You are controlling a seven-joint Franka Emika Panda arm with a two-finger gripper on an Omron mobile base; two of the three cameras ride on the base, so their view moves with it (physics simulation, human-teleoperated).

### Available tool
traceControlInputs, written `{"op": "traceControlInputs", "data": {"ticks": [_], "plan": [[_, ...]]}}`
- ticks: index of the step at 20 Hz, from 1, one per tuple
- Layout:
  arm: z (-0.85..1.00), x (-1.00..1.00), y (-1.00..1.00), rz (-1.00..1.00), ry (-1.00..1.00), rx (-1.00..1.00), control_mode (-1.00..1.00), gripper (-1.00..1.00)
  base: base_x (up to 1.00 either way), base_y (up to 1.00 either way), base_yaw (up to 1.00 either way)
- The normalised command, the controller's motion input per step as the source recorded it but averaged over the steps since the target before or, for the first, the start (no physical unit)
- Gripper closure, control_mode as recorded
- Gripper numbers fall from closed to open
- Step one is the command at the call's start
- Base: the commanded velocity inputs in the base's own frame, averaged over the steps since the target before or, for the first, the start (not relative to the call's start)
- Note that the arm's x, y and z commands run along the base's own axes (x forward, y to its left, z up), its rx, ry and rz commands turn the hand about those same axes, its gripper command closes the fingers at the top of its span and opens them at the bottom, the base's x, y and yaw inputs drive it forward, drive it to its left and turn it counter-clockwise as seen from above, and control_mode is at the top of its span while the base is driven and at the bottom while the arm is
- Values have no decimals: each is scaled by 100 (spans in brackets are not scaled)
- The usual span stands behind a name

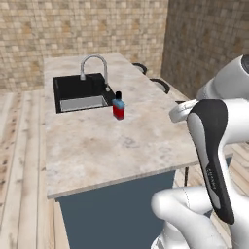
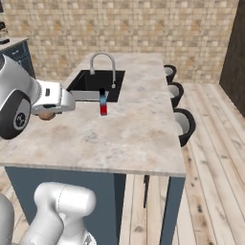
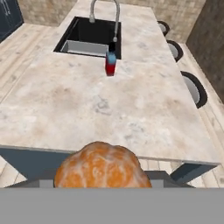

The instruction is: Place the beer and liquor on the top shelf of the fridge to keep them out of children's reach, and place the tangerine on lower shelves for easy access.

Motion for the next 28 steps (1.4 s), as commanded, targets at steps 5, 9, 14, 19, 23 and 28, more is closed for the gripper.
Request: {"op": "traceControlInputs", "data": {"ticks": [5,9,14,19,23,28], "plan": [[0,0,0,0,0,0,100,100,-81,-23,-33],[0,0,0,0,0,0,100,100,-46,-66,-55],[0,0,0,0,0,0,100,100,-8,-60,-65],[0,0,0,0,0,0,100,100,0,-55,-69],[0,0,0,0,0,0,100,100,0,-56,-69],[0,0,0,0,0,0,100,100,3,-54,-67]]}}
